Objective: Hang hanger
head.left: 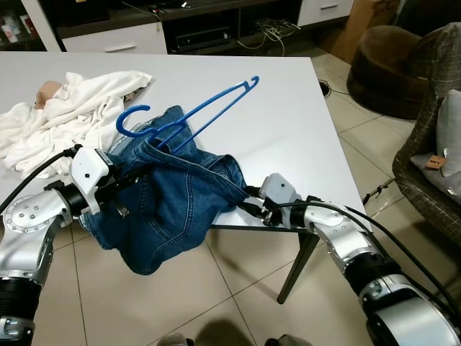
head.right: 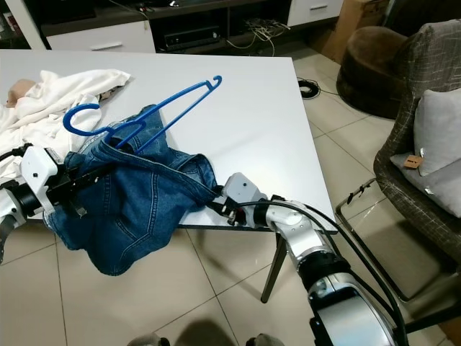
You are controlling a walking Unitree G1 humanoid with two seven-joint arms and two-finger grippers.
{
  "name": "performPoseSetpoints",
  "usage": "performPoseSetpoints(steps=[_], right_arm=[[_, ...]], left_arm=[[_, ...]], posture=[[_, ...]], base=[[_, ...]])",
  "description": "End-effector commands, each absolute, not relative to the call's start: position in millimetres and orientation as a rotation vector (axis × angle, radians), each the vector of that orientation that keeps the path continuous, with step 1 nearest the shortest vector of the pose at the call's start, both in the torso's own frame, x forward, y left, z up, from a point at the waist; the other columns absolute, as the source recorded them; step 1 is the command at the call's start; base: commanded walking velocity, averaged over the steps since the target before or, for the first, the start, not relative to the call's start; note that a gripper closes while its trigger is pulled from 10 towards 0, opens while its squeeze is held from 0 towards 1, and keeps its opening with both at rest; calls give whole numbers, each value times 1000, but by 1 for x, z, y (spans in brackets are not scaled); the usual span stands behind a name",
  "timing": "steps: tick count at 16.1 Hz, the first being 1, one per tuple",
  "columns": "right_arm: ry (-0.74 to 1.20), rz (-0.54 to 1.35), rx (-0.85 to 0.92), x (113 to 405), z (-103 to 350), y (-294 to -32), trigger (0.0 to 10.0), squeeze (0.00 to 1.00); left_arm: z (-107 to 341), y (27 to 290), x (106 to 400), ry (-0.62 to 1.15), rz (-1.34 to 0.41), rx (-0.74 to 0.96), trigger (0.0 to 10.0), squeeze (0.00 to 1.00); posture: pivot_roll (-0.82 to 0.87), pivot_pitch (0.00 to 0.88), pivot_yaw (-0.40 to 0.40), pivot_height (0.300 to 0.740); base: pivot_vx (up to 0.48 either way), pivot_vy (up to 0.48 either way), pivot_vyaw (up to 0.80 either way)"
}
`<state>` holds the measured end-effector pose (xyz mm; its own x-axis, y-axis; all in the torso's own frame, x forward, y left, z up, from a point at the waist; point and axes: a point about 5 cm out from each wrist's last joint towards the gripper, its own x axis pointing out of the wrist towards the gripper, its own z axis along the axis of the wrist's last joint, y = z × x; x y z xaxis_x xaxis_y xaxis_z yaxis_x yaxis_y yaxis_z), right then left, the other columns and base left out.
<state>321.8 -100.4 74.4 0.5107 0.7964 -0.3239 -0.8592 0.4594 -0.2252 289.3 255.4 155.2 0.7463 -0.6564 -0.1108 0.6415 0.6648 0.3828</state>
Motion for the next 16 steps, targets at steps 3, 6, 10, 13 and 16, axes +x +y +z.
performPoseSetpoints(steps=[3,6,10,13,16], right_arm=[[175,1047,-384,325,76,-86,10000,0],[155,956,-333,333,81,-86,0,0],[145,829,-309,342,85,-98,0,0],[108,718,-264,350,94,-111,0,0],[55,672,-239,353,102,-117,0,0]], left_arm=[[160,256,291,-57,-728,434,10000,0],[160,257,290,-59,-722,435,10000,0],[160,257,291,-63,-721,435,10000,0],[160,256,291,-65,-724,435,10000,0],[161,256,292,-68,-725,436,10000,0]], posture=[[-17,27,48,740],[-16,23,46,740],[-16,22,46,740],[-24,20,49,740],[-24,21,49,740]], base=[[0,0,0],[0,0,0],[0,0,0],[0,0,0],[0,0,0]])
